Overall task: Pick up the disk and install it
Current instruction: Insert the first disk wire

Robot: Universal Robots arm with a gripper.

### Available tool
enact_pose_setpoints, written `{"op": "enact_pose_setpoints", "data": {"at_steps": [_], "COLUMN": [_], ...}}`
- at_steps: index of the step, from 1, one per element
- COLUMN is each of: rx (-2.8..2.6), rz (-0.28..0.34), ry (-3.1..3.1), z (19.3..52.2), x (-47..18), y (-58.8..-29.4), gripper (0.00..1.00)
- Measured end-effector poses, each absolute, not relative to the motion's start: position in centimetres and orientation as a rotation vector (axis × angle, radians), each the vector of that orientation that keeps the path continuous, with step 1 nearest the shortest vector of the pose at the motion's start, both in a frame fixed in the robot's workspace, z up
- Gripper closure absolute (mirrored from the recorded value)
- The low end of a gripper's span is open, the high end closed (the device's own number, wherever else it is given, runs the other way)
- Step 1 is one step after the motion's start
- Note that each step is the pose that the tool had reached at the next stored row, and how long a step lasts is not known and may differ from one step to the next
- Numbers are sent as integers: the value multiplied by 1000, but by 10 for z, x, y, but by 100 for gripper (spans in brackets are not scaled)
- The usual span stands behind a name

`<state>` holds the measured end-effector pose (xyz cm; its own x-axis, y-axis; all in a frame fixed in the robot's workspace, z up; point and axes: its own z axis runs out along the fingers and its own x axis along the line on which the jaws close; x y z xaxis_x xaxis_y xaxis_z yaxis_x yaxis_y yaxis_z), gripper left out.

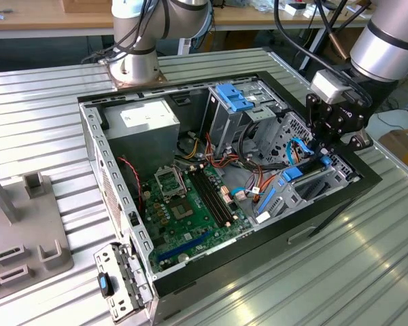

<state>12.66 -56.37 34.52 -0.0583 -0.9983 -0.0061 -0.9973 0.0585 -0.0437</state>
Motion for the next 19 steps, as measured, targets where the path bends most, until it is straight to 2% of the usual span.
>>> {"op": "enact_pose_setpoints", "data": {"at_steps": [14,19], "rx": [-2126,-2126], "rz": [-29,-29], "ry": [2254,2254], "z": [345,360], "x": [132,132], "y": [-563,-562], "gripper": [76,76]}}
